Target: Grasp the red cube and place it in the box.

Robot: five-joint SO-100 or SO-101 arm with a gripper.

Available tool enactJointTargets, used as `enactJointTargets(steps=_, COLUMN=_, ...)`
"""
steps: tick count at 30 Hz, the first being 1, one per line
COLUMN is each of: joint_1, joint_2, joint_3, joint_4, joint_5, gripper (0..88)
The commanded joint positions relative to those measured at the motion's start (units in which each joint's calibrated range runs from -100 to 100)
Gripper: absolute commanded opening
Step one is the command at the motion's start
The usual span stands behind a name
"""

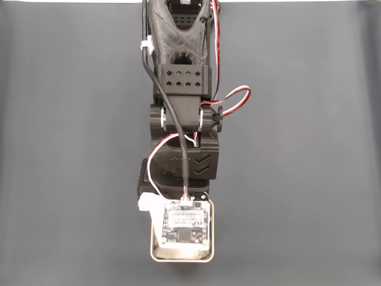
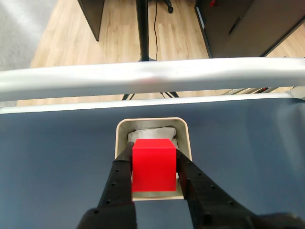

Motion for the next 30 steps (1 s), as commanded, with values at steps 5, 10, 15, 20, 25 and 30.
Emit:
enactJointTargets(steps=5, joint_1=0.81, joint_2=-1.38, joint_3=-2.73, joint_4=-1.05, joint_5=0.00, gripper=29.2)
enactJointTargets(steps=10, joint_1=1.16, joint_2=-2.07, joint_3=-2.45, joint_4=-0.80, joint_5=1.12, gripper=39.5)
enactJointTargets(steps=15, joint_1=1.30, joint_2=-2.68, joint_3=-1.91, joint_4=-1.13, joint_5=1.61, gripper=42.6)
enactJointTargets(steps=20, joint_1=1.30, joint_2=-3.37, joint_3=-1.54, joint_4=-1.21, joint_5=1.61, gripper=43.6)
enactJointTargets(steps=25, joint_1=1.30, joint_2=-3.80, joint_3=-1.08, joint_4=-1.54, joint_5=1.61, gripper=44.1)
enactJointTargets(steps=30, joint_1=1.30, joint_2=-4.32, joint_3=-0.63, joint_4=-2.03, joint_5=1.56, gripper=44.0)
